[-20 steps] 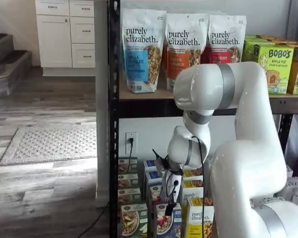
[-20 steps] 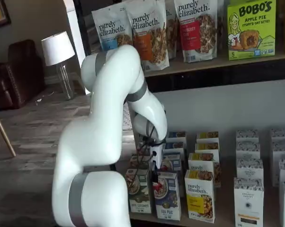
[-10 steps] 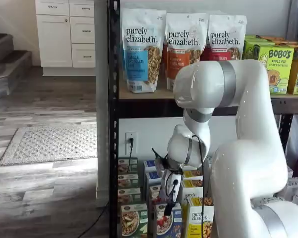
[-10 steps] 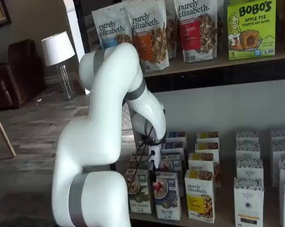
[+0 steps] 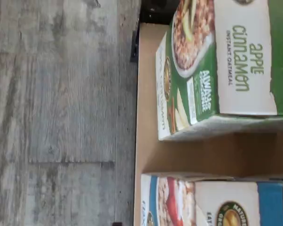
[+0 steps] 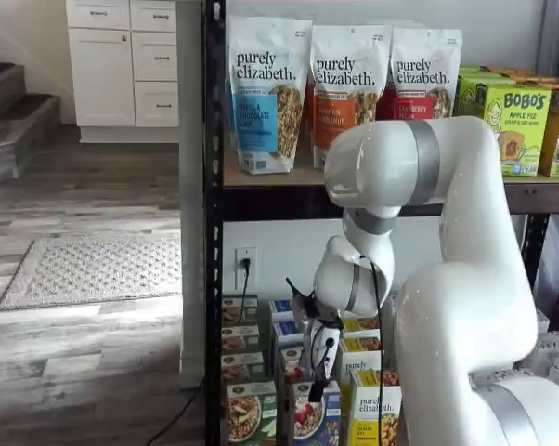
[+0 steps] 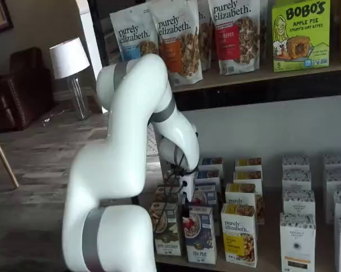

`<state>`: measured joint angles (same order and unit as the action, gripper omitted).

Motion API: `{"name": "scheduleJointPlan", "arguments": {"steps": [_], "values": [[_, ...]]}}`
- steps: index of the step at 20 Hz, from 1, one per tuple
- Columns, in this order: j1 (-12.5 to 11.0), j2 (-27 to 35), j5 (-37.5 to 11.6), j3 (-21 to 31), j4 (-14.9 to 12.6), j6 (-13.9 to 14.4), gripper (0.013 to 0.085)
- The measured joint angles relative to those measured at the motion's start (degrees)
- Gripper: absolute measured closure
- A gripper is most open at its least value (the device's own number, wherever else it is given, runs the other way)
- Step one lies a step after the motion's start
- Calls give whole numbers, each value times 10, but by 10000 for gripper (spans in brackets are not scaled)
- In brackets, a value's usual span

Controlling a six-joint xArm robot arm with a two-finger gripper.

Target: Pick up the blue and white box that is on the bottom shelf, the second box from the left

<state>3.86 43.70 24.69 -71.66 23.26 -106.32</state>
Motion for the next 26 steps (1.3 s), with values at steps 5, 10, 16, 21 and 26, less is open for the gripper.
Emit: {"name": "scheduleJointPlan", "arguments": {"steps": [5,10,16,21,26], "values": [[-5,19,1,-21,-16,9,130],[-9,38,8,-45,-21,11,130],[-13,61,20,-76,-34,19,130],[-15,85,27,-102,-50,32,130],[-14,107,29,-124,-59,41,130]]}}
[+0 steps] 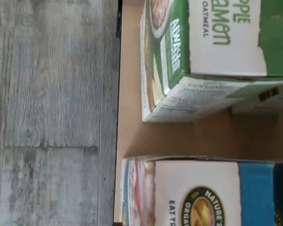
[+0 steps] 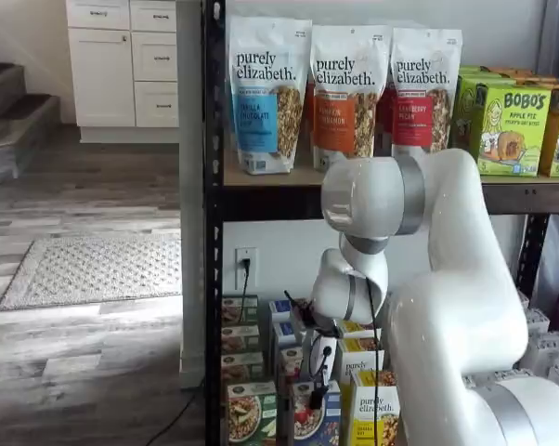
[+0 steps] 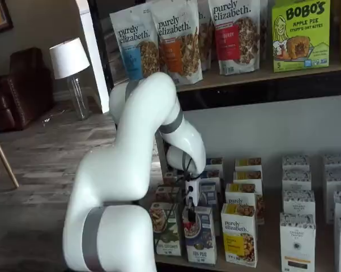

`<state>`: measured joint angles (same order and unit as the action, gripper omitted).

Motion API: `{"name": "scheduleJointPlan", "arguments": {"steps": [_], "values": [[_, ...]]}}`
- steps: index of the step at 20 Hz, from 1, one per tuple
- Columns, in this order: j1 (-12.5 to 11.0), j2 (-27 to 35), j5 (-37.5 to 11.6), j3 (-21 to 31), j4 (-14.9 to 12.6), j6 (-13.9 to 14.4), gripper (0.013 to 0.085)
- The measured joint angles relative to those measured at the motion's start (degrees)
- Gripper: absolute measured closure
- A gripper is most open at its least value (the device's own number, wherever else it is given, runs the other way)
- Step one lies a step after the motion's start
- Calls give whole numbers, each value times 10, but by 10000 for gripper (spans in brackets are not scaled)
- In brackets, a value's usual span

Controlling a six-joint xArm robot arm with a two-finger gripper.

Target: Pick up the blue and white box that is on the bottom shelf, the second box from the left

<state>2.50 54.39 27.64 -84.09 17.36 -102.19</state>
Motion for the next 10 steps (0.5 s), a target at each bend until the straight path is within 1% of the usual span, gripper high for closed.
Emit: {"name": "scheduleJointPlan", "arguments": {"steps": [6,10], "values": [[-1,25,8,-26,-32,27,130],[-1,39,14,-41,-42,35,130]]}}
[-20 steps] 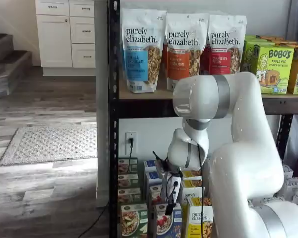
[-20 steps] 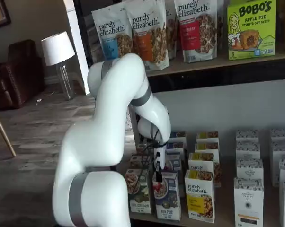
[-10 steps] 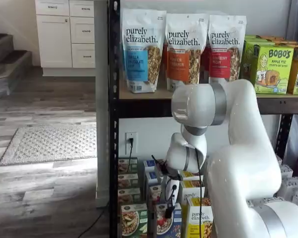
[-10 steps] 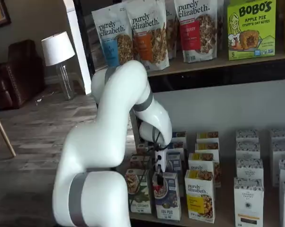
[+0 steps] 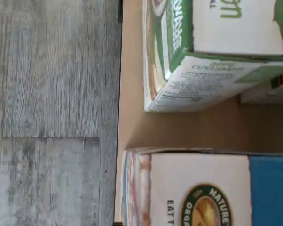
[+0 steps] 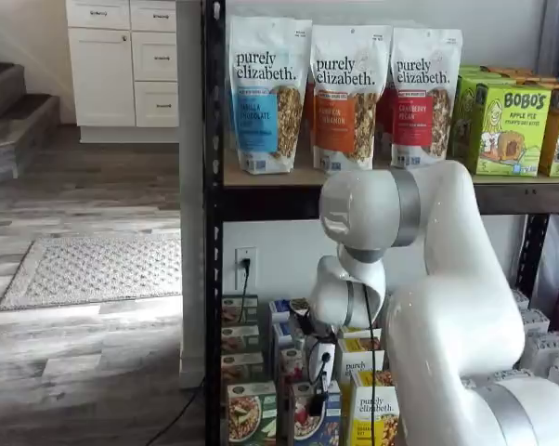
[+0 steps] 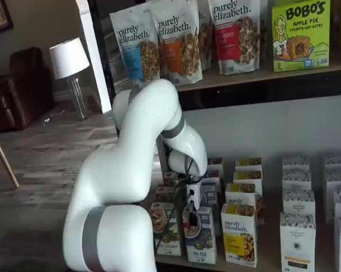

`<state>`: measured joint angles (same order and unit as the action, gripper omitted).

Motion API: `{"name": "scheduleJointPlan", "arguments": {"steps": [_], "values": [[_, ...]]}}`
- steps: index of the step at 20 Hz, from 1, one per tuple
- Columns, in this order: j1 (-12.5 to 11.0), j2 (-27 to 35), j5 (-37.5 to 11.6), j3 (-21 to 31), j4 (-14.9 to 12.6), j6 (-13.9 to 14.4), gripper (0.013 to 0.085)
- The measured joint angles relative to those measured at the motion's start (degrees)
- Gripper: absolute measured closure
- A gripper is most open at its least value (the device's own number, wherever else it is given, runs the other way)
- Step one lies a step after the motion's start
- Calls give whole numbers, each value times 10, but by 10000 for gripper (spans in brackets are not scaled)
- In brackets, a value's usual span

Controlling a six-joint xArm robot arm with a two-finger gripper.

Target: Pick up the blue and white box that is on the bottom shelf, the second box from the left

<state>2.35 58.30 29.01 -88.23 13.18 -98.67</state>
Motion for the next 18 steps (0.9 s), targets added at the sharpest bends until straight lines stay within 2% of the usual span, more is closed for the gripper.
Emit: {"name": "scheduleJointPlan", "arguments": {"steps": [7,11,12,13,15,18], "values": [[-1,20,13,-23,-21,17,130],[-3,23,17,-26,-23,17,130],[-4,23,21,-27,-24,18,170],[-4,23,21,-27,-24,17,170],[-5,21,20,-24,-23,15,250],[-5,19,18,-21,-24,16,290]]}}
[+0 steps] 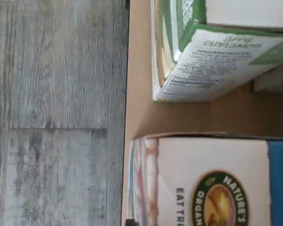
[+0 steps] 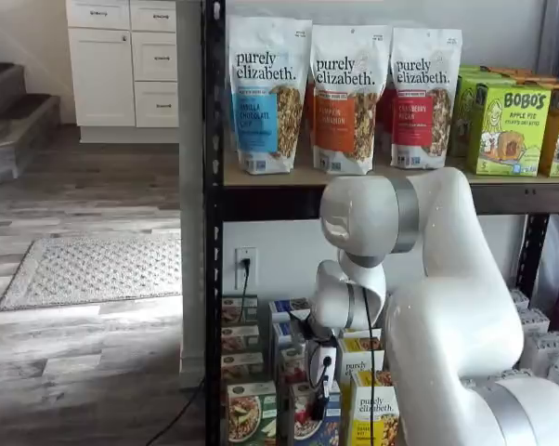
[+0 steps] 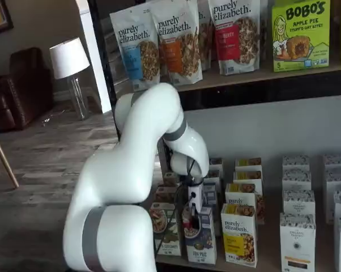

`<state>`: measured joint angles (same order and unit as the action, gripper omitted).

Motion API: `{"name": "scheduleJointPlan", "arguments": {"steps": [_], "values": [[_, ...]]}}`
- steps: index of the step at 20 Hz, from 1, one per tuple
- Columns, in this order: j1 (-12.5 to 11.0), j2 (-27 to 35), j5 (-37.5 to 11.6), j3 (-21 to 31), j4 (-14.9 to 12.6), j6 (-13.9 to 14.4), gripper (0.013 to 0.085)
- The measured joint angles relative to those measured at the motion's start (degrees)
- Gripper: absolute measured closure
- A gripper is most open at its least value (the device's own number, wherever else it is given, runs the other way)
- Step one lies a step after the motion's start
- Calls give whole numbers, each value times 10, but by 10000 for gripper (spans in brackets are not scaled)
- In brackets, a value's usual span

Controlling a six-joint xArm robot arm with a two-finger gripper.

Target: Pick up the blue and white box that is on the bottom shelf, the second box from the left

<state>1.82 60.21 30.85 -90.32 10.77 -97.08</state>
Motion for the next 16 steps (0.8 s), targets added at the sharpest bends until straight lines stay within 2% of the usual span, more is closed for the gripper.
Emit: {"name": "scheduleJointPlan", "arguments": {"steps": [3,9,10,11,13,16], "values": [[0,-3,1,3,0,0,370],[1,-6,-5,9,-1,2,370],[1,-7,-4,10,-3,3,410],[1,-8,-3,10,-4,4,410],[0,-10,-1,13,-5,4,490],[0,-15,0,18,-4,3,530]]}}
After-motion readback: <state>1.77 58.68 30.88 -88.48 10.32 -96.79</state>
